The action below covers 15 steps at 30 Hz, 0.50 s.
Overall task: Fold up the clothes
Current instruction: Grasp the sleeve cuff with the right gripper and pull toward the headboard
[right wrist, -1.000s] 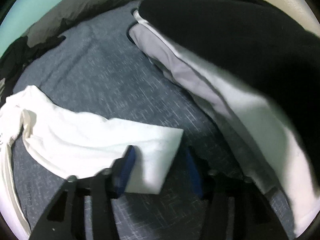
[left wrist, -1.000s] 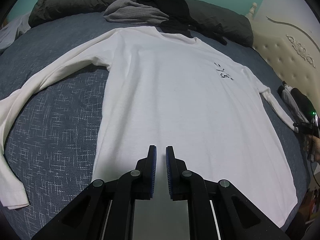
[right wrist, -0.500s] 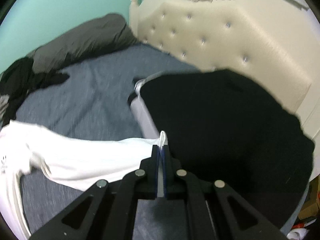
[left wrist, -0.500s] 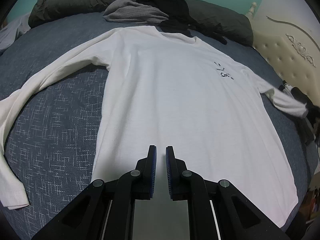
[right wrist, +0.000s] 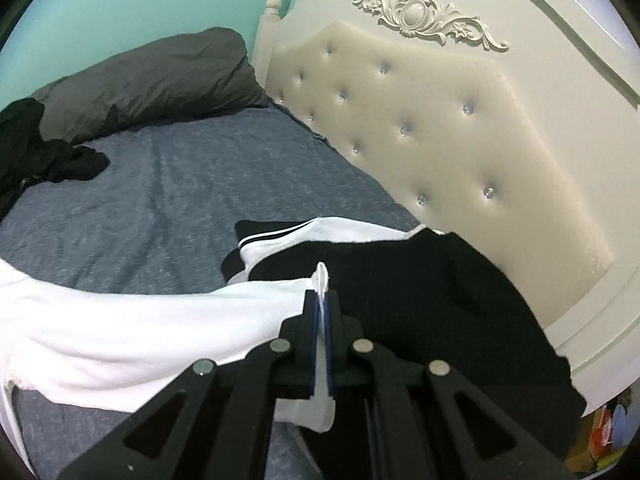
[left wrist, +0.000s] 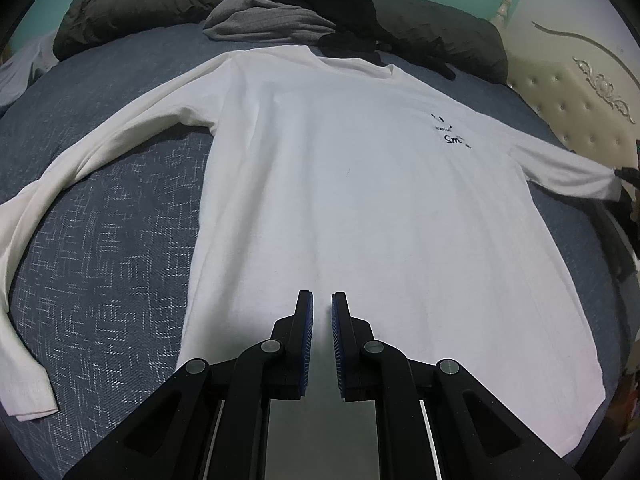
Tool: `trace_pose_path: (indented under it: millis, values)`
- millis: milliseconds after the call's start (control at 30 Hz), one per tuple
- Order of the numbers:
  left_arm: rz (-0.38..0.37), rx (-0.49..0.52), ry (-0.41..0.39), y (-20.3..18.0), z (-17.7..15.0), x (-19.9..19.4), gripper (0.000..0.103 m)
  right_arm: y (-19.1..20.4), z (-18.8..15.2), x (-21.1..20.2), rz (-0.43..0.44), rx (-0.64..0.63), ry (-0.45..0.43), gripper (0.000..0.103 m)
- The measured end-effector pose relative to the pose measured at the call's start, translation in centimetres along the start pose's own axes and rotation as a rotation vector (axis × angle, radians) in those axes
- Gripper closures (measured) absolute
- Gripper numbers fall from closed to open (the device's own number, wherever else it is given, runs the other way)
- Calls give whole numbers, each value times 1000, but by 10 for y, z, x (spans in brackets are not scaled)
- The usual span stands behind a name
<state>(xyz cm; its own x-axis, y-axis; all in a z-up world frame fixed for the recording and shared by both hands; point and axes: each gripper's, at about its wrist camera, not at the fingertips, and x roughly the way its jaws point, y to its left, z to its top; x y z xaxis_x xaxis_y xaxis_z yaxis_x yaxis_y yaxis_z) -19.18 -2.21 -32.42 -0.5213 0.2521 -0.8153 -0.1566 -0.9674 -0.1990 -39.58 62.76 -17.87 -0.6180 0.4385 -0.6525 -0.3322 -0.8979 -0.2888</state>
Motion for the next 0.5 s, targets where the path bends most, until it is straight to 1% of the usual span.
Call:
trace_pose_path:
  millis: [133, 400, 500]
  values:
    - [8, 7, 6, -1, -1, 3, 93, 4, 12, 13, -31, -28, 16, 101]
    - [33, 9, 3, 4, 0, 5, 93, 5, 24, 37, -77, -34, 31, 100]
    - [33, 8, 5, 3, 0, 6, 93, 9, 24, 50, -90, -37, 71, 100]
